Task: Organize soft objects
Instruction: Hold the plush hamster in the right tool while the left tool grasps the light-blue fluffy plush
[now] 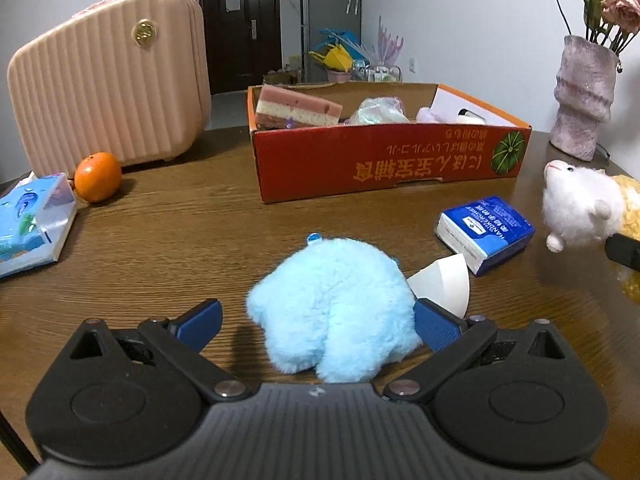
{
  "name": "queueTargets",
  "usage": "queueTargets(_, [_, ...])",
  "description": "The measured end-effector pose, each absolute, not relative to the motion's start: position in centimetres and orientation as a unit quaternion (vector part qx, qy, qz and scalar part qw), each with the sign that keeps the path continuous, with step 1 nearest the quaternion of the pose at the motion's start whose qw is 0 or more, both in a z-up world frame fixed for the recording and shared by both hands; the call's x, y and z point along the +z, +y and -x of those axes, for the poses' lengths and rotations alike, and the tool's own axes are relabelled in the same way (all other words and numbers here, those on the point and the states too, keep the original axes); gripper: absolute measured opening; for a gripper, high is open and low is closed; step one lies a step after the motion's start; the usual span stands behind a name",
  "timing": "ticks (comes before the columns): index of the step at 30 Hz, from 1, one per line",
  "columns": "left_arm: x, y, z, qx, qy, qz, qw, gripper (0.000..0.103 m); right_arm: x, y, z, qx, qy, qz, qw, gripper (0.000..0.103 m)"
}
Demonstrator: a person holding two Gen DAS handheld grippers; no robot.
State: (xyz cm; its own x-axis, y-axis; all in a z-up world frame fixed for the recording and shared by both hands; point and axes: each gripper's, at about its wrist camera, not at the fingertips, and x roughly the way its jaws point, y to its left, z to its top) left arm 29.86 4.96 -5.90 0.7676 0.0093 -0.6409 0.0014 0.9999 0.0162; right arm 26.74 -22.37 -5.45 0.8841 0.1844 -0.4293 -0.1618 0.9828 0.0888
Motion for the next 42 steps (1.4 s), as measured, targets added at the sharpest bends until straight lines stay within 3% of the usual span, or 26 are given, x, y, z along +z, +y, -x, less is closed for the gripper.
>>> queueTargets(6, [-6.9, 5.3, -31.1, 0.003, 0.375, 0.002, 0.927, 0.103, -5.5, -22.4, -26.7, 0.092, 0.225, -0.027, 0.970, 0.048])
queueTargets(32, [-7.0, 5.7, -31.0, -0.006, 0.352, 0.018, 0.936, 0.102, -5.4, -22.3, -26.6, 0.094, 0.222, -0.027, 0.970, 0.048])
queueTargets(35, [-6.8, 5.5, -30.7, -0.016, 0.345, 0.015, 0.938, 0.087, -5.4, -22.3, -26.6, 0.094, 0.221, -0.025, 0.970, 0.048])
queueTargets(37, [-6.8, 5.4, -30.6, -0.018, 0.343, 0.012, 0.939, 0.085, -5.4, -22.3, -26.6, 0.094, 0.221, -0.024, 0.970, 0.048])
queueTargets(40, [-6.6, 5.3, -30.4, -0.020, 0.337, 0.010, 0.941, 0.071, -5.4, -22.2, -26.6, 0.095, 0.220, -0.023, 0.971, 0.048])
queueTargets(42, [-6.4, 5.4, -30.1, -0.022, 0.329, 0.016, 0.944, 0.071, -5.4, -22.3, -26.5, 0.096, 0.220, -0.023, 0.971, 0.048])
